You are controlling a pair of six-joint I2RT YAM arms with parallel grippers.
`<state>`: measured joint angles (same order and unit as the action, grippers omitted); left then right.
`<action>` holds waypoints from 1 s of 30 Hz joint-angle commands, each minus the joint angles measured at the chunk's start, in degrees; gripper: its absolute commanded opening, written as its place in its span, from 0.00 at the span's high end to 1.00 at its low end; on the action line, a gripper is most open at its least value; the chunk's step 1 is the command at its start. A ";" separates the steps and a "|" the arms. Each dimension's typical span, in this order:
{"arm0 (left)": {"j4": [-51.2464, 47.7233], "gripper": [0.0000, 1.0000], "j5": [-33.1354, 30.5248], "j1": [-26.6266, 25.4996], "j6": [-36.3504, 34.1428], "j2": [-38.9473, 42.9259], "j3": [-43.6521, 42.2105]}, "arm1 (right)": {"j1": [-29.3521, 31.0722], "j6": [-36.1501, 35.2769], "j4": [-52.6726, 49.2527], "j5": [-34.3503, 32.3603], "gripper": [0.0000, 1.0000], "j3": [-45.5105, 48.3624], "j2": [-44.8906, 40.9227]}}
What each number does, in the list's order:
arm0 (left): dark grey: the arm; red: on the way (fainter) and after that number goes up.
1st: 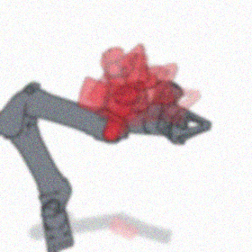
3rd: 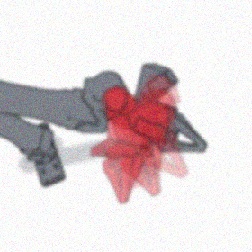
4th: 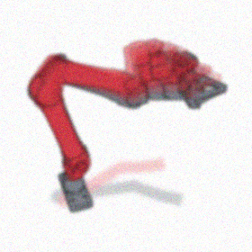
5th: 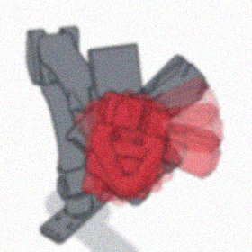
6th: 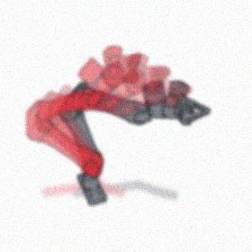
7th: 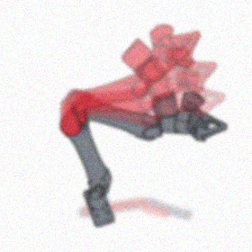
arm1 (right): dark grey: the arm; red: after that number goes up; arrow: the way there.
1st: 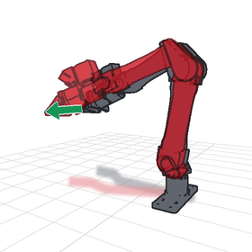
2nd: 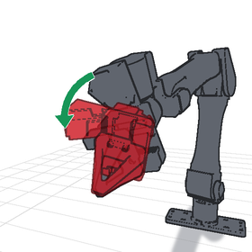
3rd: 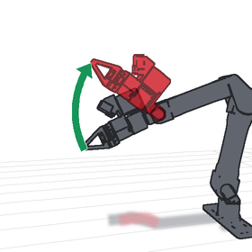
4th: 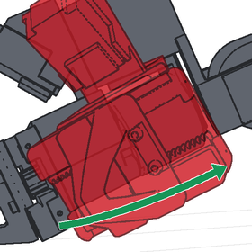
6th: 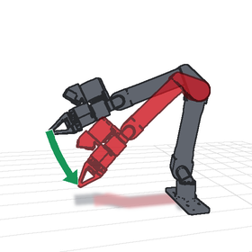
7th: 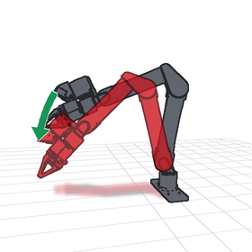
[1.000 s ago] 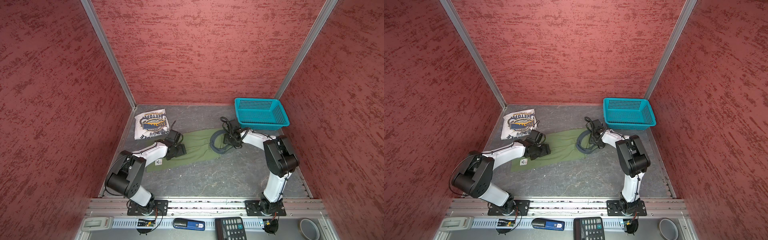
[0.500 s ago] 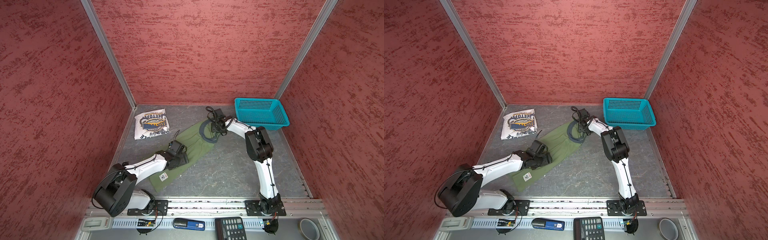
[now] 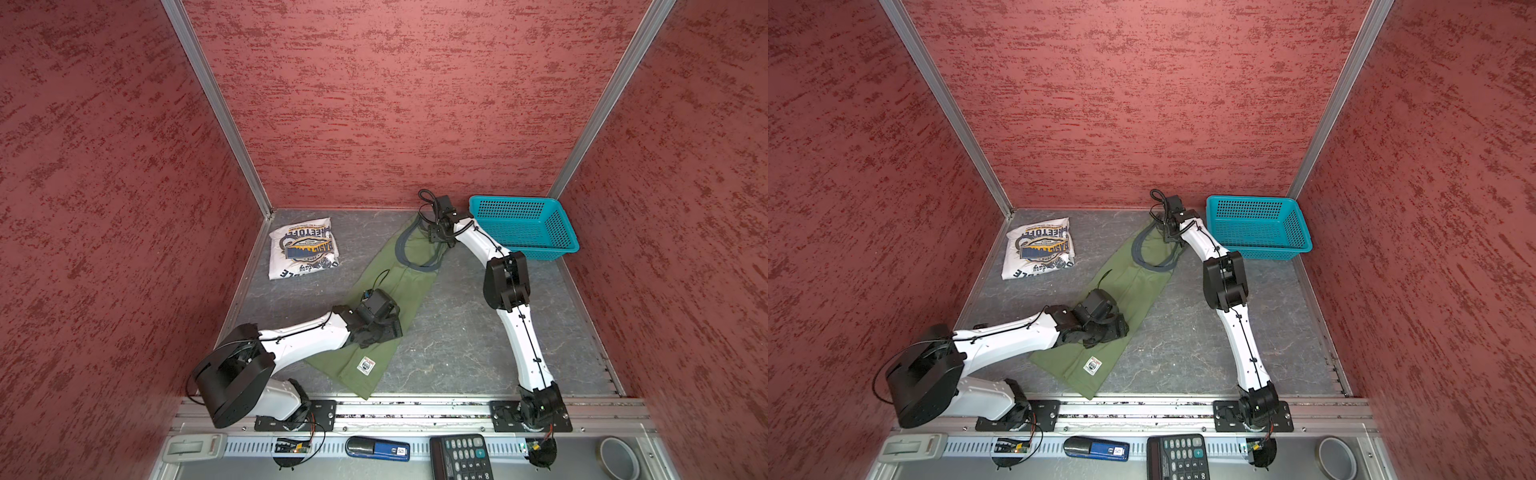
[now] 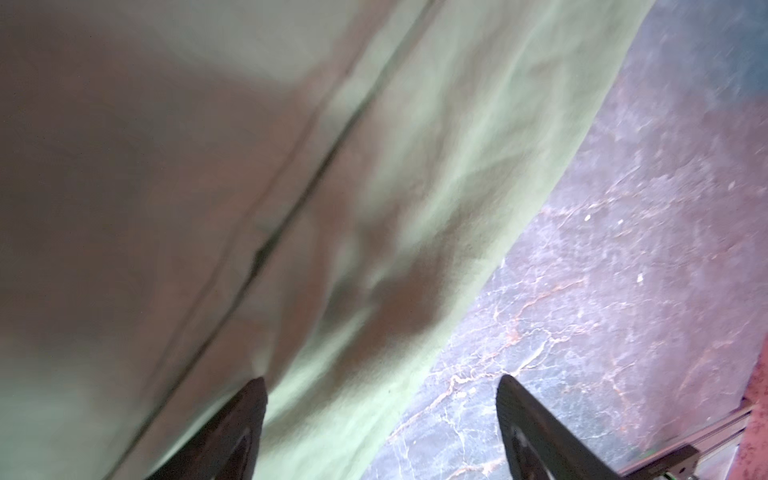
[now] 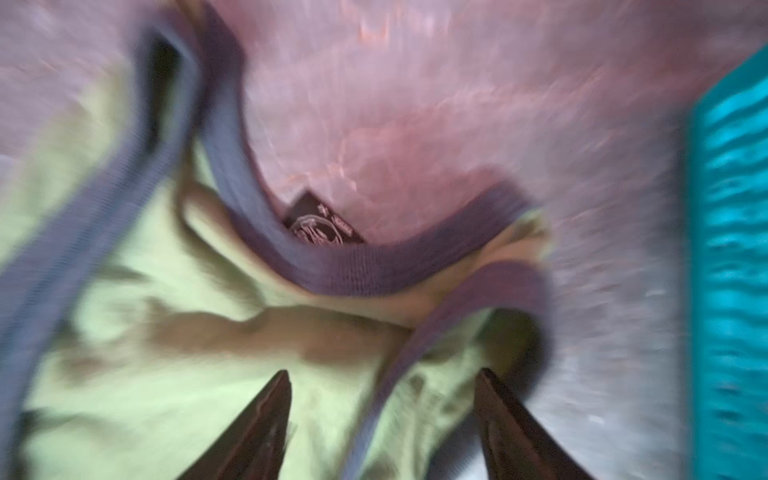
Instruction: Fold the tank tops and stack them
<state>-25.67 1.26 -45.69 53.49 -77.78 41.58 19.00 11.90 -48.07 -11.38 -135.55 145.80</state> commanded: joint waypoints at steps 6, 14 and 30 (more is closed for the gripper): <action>-9.39 0.13 2.37 14.43 -12.83 6.29 2.23 | 3.98 2.26 -1.42 4.59 0.26 17.24 -18.26; -9.98 0.16 7.71 25.65 -18.61 2.65 -1.13 | 11.70 11.61 14.58 13.38 0.29 50.26 -36.14; -2.85 0.19 8.30 7.98 -4.41 -1.62 -9.47 | 10.61 6.41 10.28 7.94 0.35 35.17 -15.59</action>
<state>-28.16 6.87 -32.58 42.85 -76.64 35.81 31.51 20.49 -35.59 -0.25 -96.84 126.85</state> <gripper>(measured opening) 0.814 0.655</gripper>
